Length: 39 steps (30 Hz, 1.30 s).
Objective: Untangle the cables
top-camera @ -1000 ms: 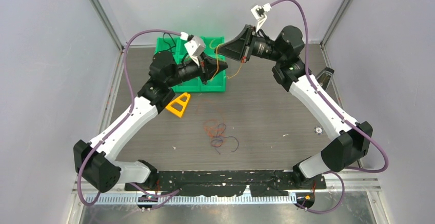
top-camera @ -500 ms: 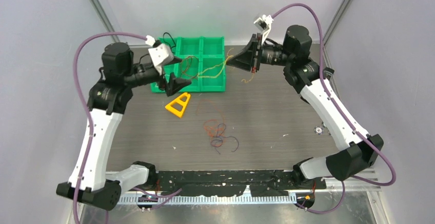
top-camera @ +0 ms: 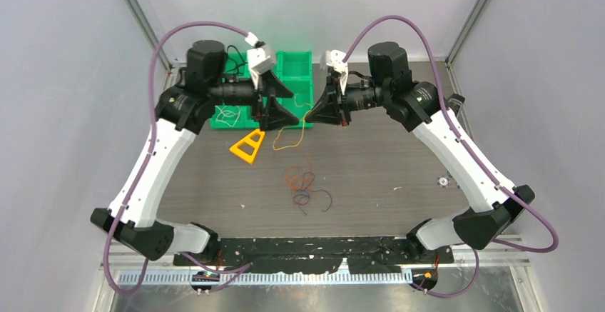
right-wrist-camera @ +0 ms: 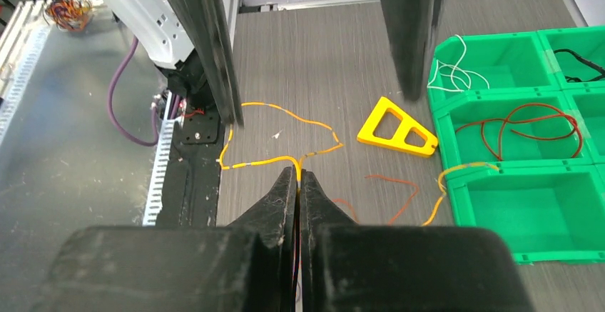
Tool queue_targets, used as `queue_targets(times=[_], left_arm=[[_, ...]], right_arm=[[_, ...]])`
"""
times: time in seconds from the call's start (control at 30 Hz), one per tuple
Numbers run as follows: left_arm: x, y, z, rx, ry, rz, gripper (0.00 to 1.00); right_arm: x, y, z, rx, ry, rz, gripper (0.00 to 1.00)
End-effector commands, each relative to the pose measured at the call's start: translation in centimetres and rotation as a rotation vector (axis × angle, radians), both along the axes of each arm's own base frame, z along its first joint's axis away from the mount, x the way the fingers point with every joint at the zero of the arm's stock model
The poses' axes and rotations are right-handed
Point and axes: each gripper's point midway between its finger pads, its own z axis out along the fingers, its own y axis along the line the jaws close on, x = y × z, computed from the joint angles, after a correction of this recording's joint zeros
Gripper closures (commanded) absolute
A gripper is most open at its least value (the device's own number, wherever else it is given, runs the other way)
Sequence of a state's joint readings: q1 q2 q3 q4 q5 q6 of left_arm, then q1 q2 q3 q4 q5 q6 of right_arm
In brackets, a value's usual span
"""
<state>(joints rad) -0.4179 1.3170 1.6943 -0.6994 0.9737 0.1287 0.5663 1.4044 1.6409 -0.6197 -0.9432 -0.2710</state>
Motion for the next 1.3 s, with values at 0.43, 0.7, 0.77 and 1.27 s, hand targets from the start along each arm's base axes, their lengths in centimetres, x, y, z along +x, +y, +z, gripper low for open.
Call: queue_targets(times=[0.43,0.7,0.77,1.27], left_arm=[[-2.5,-2.6,-3.7,0.101,0.095,-0.105,0.78],[-3.4,-2.5,-4.6,0.118,0.103,-0.171,0.84],[-3.4,-2.7,-4.6,0.119,0.094,-0.174,0.84],[-3.3,-4.1,-5.7,0.135,0.094,-0.181,0.92]], right_arm=[[-1.4,0.2,0.5,-0.083,-0.145,0.025,0.95],[-2.4,0.2,0.9,-0.062,-0.152,0.068,0.95],[-2.6,0.3,0.9,-0.057,-0.147,0.083,0.95],[-2.8,0.2,0.9,-0.06,-0.16,0.104,0.95]])
